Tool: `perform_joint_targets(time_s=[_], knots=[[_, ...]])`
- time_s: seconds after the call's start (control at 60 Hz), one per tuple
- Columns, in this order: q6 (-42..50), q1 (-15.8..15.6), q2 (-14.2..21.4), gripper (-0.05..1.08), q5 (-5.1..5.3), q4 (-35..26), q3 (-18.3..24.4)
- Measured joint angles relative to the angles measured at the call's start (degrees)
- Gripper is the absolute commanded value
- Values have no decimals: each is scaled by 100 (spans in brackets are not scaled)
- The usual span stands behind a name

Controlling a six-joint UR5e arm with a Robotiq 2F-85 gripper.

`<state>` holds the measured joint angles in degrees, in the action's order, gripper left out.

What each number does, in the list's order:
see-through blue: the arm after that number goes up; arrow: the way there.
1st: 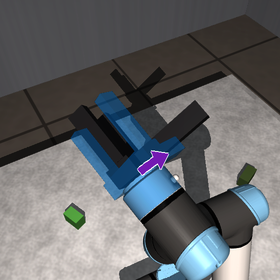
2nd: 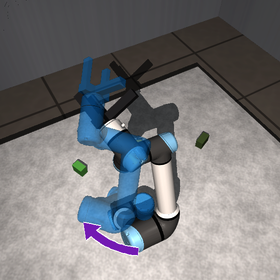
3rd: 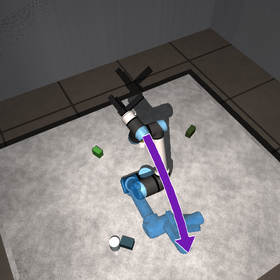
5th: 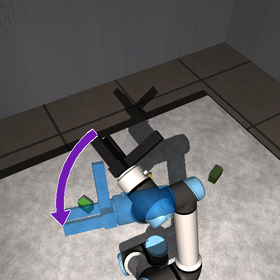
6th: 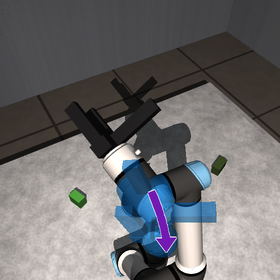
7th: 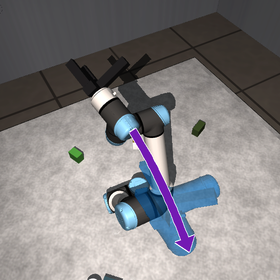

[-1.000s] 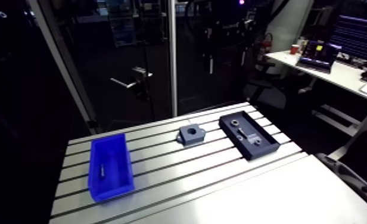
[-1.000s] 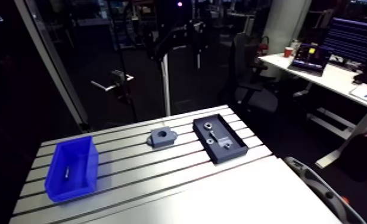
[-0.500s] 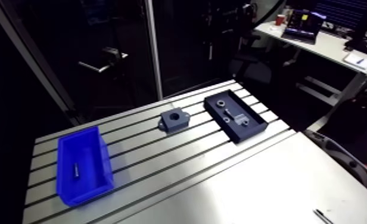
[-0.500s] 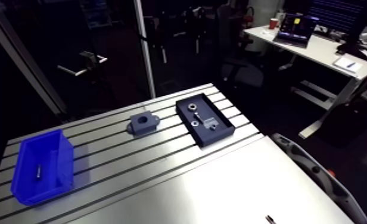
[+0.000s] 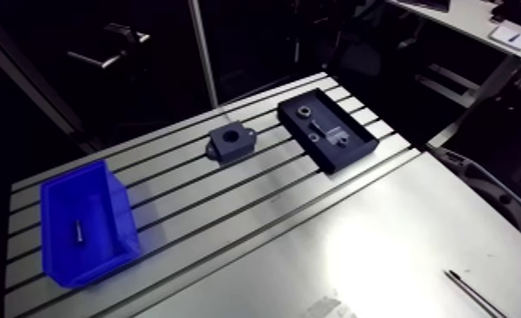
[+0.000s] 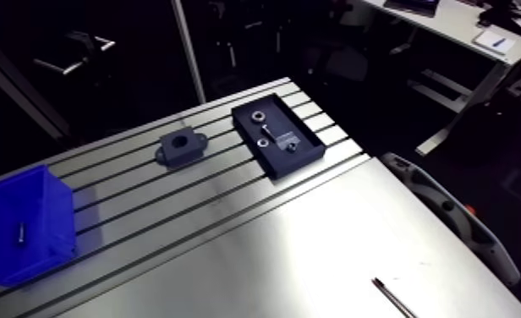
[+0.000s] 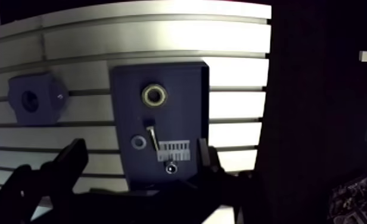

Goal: Pick up the bearing and press it into the housing until flush.

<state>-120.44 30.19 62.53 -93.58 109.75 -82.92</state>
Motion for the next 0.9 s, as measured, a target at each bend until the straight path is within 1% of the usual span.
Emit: perform_joint_targets(time_s=[0.15,0.417,0.45,0.467,0.483,0.5,0.583,0.633,0.733,0.75,0.8,0.883,0.9], knots=[[49,16,-165,0,35,94,24],[174,19,-317,2,45,234,-7],[184,19,-337,3,45,261,-15],[187,19,-348,6,45,273,-18],[191,18,-357,6,45,285,-22],[194,18,-367,9,46,297,-26],[206,16,-409,13,45,348,-50],[211,15,-430,18,44,371,-67],[219,14,-461,21,41,446,-122],[219,14,-463,24,41,465,-133],[218,14,-473,27,39,537,-173],[217,14,-500,28,37,679,-245],[217,14,-504,30,37,701,-256]])
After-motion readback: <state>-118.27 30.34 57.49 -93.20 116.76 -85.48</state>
